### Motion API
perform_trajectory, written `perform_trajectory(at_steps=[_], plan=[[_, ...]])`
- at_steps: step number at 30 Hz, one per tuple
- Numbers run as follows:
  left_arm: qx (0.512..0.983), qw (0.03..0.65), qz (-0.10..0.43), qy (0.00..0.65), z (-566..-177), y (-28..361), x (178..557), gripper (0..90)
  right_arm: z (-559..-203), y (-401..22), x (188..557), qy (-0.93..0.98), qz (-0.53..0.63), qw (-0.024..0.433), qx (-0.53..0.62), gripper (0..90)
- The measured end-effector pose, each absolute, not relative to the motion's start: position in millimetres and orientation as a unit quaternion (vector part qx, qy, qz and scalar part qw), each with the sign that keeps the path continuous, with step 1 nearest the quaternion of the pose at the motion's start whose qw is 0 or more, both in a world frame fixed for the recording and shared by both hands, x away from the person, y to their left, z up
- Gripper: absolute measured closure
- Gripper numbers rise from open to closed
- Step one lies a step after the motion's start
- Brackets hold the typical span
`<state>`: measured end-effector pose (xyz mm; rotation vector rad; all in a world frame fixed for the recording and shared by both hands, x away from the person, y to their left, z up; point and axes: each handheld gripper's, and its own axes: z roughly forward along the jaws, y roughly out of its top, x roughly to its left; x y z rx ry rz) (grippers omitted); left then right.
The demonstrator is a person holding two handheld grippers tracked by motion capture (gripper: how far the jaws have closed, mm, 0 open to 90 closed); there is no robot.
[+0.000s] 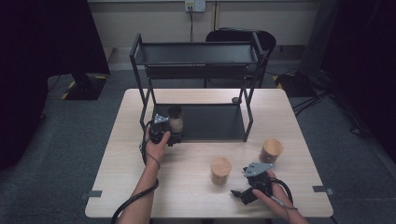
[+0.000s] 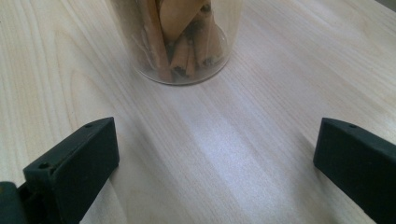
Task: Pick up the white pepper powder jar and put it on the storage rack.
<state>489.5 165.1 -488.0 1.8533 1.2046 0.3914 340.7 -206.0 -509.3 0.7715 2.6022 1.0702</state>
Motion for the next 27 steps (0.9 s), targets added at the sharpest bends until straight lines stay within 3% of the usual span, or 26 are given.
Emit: perform_trajectory(at_steps=[27], plan=[[0.76,0.436,0.136,0.461,-486,168,473,2.7,-509,-206,341,0.886,0.365,0.112,0.263,0.0]])
